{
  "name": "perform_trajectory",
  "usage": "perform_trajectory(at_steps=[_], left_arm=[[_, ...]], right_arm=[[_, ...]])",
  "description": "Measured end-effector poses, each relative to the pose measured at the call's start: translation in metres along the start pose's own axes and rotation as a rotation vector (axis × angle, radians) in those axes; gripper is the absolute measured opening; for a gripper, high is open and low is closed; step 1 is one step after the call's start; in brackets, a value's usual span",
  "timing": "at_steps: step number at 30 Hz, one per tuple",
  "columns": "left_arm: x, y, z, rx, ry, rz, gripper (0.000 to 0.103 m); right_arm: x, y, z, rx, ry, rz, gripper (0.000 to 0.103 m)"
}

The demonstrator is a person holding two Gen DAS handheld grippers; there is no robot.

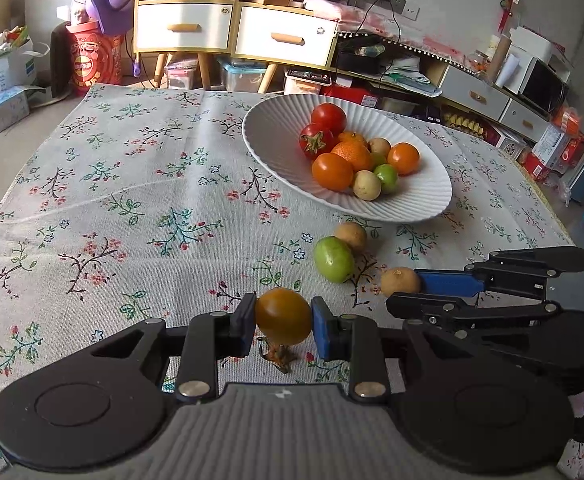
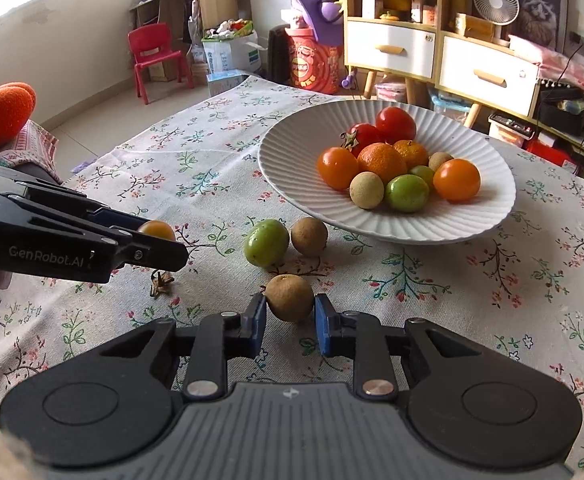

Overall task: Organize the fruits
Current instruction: 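Grasp the yellow tomato with the left tool while the right tool grasps a brown kiwi, then carry the yellow tomato and kiwi into the white plate and open both tools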

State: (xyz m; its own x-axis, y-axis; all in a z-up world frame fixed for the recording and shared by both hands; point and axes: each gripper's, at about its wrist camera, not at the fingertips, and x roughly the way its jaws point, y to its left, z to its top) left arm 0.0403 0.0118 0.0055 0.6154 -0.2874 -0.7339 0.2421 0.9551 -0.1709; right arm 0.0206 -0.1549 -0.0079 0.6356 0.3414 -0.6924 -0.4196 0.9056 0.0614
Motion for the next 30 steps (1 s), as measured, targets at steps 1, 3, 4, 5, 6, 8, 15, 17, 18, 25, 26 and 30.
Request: perform_trajectory(at_steps=[1, 3, 4, 5, 6, 8, 15, 17, 18, 25, 26, 30], left_arm=[[-0.001, -0.001, 0.001, 0.002, -0.003, -0.004, 0.022], [-0.002, -0.004, 0.003, 0.006, -0.010, -0.009, 0.022], [-0.002, -0.006, 0.005, 0.007, -0.016, -0.013, 0.022], [-0.003, -0.008, 0.008, 0.008, -0.022, -0.016, 0.022], [-0.004, -0.009, 0.009, 0.008, -0.027, -0.019, 0.022], [-0.005, -0.012, 0.013, 0.008, -0.040, -0.023, 0.022], [-0.006, -0.020, 0.024, 0.009, -0.090, -0.024, 0.022], [-0.007, -0.022, 0.028, 0.018, -0.117, -0.023, 0.022], [-0.008, -0.023, 0.030, 0.021, -0.128, -0.022, 0.022], [0.005, -0.029, 0.049, 0.050, -0.136, -0.036, 0.022], [0.008, -0.030, 0.051, 0.058, -0.132, -0.035, 0.022], [0.021, -0.025, 0.062, 0.068, -0.107, -0.033, 0.022]], right_arm=[[-0.003, -0.002, 0.000, 0.009, -0.006, 0.001, 0.023], [-0.010, -0.005, 0.001, 0.026, -0.017, 0.000, 0.023], [-0.013, -0.007, 0.002, 0.032, -0.021, -0.003, 0.023], [-0.016, -0.009, 0.003, 0.037, -0.028, -0.007, 0.023], [-0.018, -0.010, 0.003, 0.041, -0.035, -0.011, 0.023], [-0.022, -0.014, 0.006, 0.050, -0.048, -0.020, 0.023], [-0.031, -0.026, 0.013, 0.055, -0.090, -0.048, 0.023], [-0.031, -0.029, 0.015, 0.053, -0.101, -0.057, 0.023], [-0.031, -0.031, 0.016, 0.055, -0.105, -0.059, 0.023], [-0.025, -0.044, 0.024, 0.023, -0.125, -0.064, 0.023], [-0.024, -0.046, 0.027, 0.020, -0.128, -0.065, 0.023], [-0.021, -0.053, 0.033, -0.004, -0.136, -0.061, 0.023]])
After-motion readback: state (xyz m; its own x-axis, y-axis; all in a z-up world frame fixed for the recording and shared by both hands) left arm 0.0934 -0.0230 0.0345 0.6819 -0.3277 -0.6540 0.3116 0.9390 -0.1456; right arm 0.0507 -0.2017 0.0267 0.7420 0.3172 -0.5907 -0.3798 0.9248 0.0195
